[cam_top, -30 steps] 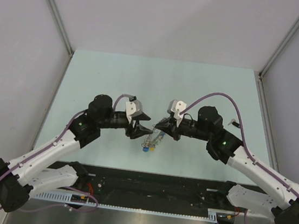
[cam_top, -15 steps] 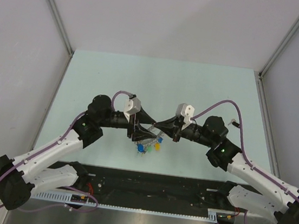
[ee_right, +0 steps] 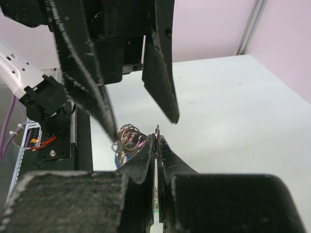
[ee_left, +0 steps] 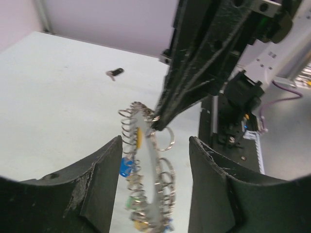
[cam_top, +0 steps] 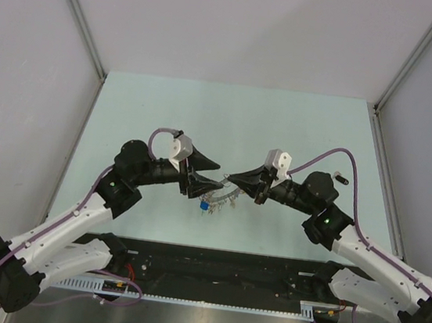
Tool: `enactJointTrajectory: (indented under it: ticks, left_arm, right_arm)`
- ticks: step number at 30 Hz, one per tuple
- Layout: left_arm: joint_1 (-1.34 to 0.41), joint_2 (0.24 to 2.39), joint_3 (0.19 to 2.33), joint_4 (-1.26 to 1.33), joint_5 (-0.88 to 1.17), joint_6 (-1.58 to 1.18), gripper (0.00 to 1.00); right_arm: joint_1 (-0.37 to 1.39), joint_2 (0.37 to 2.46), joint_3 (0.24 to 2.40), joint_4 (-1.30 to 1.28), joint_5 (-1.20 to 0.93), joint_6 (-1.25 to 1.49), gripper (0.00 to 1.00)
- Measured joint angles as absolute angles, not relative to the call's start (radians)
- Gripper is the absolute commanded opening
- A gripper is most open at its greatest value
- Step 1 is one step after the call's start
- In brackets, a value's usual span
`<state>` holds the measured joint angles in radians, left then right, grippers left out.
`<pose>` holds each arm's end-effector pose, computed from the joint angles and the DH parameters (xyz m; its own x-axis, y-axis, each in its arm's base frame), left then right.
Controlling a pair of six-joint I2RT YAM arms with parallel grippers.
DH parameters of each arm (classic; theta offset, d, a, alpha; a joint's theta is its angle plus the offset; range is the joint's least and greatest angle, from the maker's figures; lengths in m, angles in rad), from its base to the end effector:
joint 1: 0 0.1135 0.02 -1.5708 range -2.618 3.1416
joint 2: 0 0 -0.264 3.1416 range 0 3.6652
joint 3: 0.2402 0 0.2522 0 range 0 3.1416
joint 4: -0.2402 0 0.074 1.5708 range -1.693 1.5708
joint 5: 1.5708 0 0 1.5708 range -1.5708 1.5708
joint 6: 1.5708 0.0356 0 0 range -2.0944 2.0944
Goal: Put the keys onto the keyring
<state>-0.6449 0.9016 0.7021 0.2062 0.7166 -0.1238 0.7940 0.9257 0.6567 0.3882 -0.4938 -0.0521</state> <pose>0.1530 -0.1444 0.3315 -0.1155 -0.0297 -0.9929 0.9713 0.2057 -0.1191 0.1408 0.1673 0.3297 0.1331 0.0700 -0.9886 -0.9522 0.2857 -0.1080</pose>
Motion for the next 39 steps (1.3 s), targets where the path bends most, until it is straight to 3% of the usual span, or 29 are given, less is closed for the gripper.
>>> enactJointTrajectory:
  ticks: [6,25,33,39]
  left_arm:
    - [-0.627,0.888,0.683,0.233,0.675,-0.132,0.60]
    - [-0.626,0.949,0.647,0.363,0.826,-0.157,0.51]
    - [-0.626,0.949,0.634,0.385,0.826,-0.159,0.34]
    - [-0.629,0.949,0.634,0.381,0.825,-0.157,0.04]
  right_arm:
    - [0.789,0.911,0.657,0.392,-0.526,-0.047,0.00]
    - [0.785,0.918,0.653,0.397,-0.556,-0.031,0.00]
    - [0.786,0.928,0.653,0.404,-0.565,-0.022,0.00]
    - [0.788,0.928,0.653,0.410,-0.566,-0.018,0.00]
